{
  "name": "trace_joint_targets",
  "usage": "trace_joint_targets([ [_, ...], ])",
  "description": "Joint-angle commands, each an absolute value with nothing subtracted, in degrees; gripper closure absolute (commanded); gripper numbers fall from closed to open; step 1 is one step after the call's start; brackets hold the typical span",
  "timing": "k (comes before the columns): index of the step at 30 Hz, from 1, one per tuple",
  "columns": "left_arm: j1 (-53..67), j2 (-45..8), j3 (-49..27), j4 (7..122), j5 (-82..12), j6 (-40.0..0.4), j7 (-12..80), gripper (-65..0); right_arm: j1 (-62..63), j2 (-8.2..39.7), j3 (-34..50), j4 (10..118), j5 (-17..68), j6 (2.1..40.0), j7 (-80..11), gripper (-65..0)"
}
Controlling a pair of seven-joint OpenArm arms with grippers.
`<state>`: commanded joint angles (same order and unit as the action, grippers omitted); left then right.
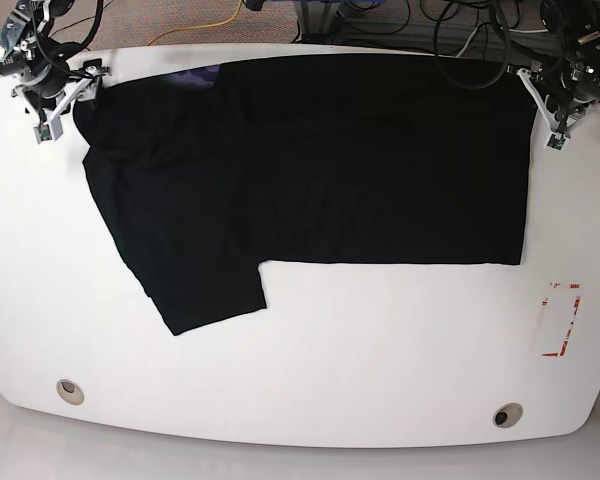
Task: Layout the t-shirt on the table in an organized manner, then fold the t-shirt properly
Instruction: 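Pull the shirt edge taut between both grippers to smooth it, then open the right gripper and shift it along the shirt edge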
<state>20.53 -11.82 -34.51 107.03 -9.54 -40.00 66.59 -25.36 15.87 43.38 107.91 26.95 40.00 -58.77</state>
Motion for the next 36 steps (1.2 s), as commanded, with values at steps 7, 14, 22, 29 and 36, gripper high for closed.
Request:
trace_joint_targets([
  [7, 17.3, -11.8, -34.7, 107.4, -9.5, -40.0, 68.7, -34.3, -24.7, 15.2, 43.2, 111.7, 27.3, 40.0, -58.8, -65.0],
  [14, 14.6, -12.2, -34.7, 107.4, -9.5, -40.0, 68.9, -34.3, -22.0, 15.1, 42.5, 111.6, 27.6, 40.0, -58.9, -65.0],
  [22, 13.2, -12.2, -34.6, 107.4, -9.5, -40.0, 68.9, -34.3, -22.5, 15.0, 36.1, 111.9, 30.7, 40.0, -58.9, -65.0],
  [29, 12.4, -12.1, -34.5, 107.3, -9.5, -40.0, 68.9, -34.3, -22.4, 13.2, 33.8, 110.3, 32.5, 40.0, -59.9, -65.0],
  [36, 11.6, -12.0, -34.5, 107.2, -9.5, -40.0, 68.9, -34.3, -22.4, 12.5, 31.5, 107.8, 32.6, 40.0, -60.0, -65.0],
])
